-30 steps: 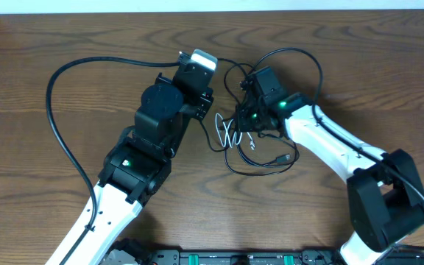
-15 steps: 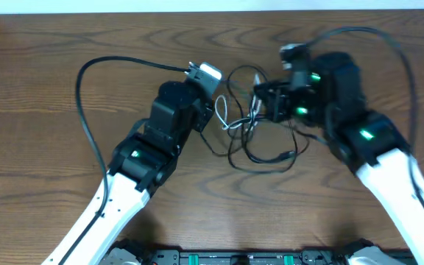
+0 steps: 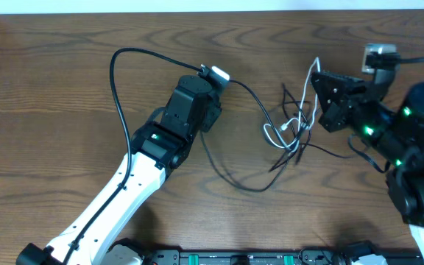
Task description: Untangle cables
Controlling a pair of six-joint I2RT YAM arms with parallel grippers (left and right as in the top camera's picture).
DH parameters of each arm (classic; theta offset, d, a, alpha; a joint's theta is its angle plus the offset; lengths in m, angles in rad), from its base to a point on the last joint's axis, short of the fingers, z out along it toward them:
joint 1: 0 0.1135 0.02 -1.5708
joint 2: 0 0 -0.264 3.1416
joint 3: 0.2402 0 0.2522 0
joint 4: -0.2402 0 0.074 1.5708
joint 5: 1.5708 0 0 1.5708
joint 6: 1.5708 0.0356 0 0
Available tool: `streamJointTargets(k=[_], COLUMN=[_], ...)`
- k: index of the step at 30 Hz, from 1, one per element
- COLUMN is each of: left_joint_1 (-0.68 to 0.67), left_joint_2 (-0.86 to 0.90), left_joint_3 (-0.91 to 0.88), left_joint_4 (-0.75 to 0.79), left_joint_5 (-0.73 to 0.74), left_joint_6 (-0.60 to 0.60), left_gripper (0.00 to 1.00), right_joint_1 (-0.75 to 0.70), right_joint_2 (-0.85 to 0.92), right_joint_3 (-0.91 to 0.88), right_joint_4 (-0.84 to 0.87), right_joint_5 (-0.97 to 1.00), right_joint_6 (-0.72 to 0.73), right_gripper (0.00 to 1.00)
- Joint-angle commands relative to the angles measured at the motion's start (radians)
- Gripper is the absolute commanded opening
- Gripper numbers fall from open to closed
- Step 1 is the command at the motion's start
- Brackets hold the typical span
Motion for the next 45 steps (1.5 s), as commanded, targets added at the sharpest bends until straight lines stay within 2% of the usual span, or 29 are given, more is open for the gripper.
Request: streamJointTargets(k=[1,4,9,12,22,27,34,41,43,45], left_joint_1=[0.005,0.005,0.005,0.005,0.005,0.005,0.041,0.063,0.063,0.063], left_joint_2=[0.004,0.004,0.004,0.009,0.023,0.034,0.102,0.154,0.154,0.154], left_joint_3=[0.013,0.013,0.013,0.012,0.011,0.006,0.002,0.002,0.002,0.002], left_joint_4=[0.012,0.01,-0.017,-0.045,-0.09,-0.167,-0.267,-0.274,-0.265,-0.265], left_joint_5=[-0.005,-0.006,-0.006,-0.006,-0.006,-0.007,-0.055,-0.055,-0.055,-0.056], left_joint_6=[-0.039,-0.041,-0.041,-0.041,-0.041,-0.041,-0.042,-0.06,-0.06,-0.06], left_gripper=[0.08,0.08,0.08,0.08,0.08,0.08,0.08,0.08,0.07,0.08], right_joint_1=[-0.006,-0.006,-0.006,-0.006,-0.049,-0.164,-0.444,-0.648,-0.683,-0.711], right_joint_2=[0.073,0.132,0.142,0.133,0.134,0.134,0.134,0.136,0.144,0.163], right_joint_3=[0.011,0.011,0.011,0.011,0.011,0.012,0.012,0.012,0.012,0.012], right_joint_4=[-0.026,0.008,0.115,0.181,0.212,0.217,0.172,0.059,0.029,0.006], right_joint_5=[-0.014,-0.093,-0.116,-0.108,-0.012,0.045,0.055,0.07,0.15,0.329], right_joint_6=[-0.011,-0.008,0.025,0.032,0.023,0.019,-0.008,-0.052,-0.092,-0.108], right_gripper=[0.01,0.01,0.01,0.01,0.01,0.01,0.01,0.01,0.01,0.01])
